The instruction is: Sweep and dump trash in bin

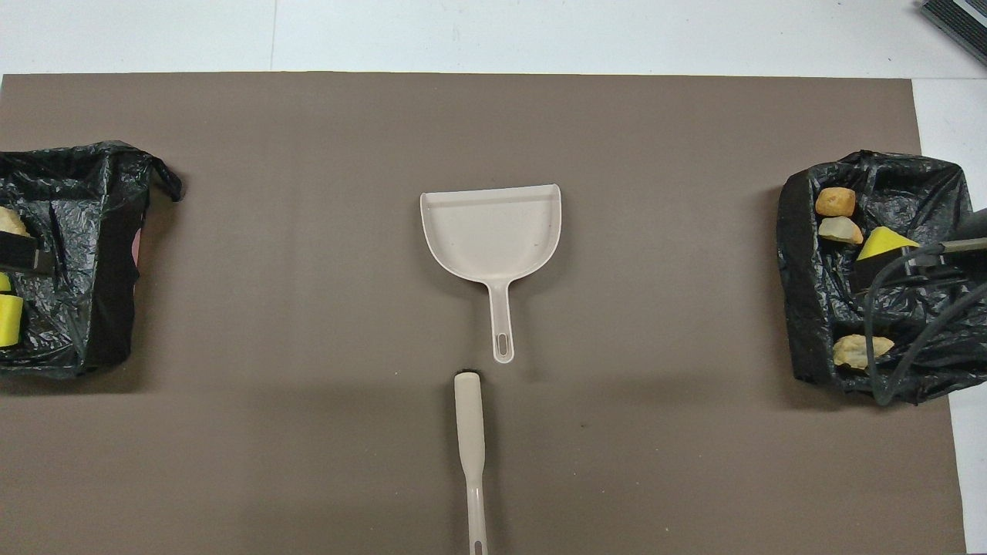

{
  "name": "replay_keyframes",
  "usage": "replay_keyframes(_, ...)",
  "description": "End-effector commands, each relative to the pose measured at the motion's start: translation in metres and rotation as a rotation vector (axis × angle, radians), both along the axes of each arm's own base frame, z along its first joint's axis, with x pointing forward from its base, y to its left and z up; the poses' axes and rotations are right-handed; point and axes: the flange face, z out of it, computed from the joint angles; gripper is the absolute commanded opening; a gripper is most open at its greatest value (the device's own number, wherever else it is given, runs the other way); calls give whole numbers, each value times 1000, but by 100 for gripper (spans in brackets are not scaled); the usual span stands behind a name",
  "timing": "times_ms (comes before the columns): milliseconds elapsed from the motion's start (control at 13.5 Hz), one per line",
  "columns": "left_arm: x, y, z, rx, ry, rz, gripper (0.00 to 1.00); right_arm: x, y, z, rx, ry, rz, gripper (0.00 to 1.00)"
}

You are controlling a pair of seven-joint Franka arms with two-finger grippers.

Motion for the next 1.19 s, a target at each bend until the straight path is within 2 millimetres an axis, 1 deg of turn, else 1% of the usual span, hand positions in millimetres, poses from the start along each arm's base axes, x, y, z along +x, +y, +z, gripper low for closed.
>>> replay_keyframes(0, -19, -12, 25, 3, -27, 2, 100, -2, 1, 4, 0, -1, -15, 100)
replay_keyframes(74, -25, -8, 17, 5, -9, 11, 100, -2, 1, 4, 0, 0, -15, 100)
replay_keyframes(149, -25, -8, 11, 7, -3, 13, 100, -2, 1, 4, 0, -1, -15, 100)
replay_keyframes(223, -27, -13, 11, 13, 11, 3, 100, -2, 1, 4, 0, -1, -15, 100)
replay_keyframes(446, -30, -15, 11, 18, 12, -11, 100, -2, 1, 4, 0, -1, -15, 100)
replay_keyframes(1040, -28, -12, 12, 25, -2, -14, 100, -2, 1, 4, 1, 0, -14, 100)
replay_keyframes(1115, -27, -9, 12, 25, -6, -9, 100, -2, 1, 4, 0, 0, -15, 100)
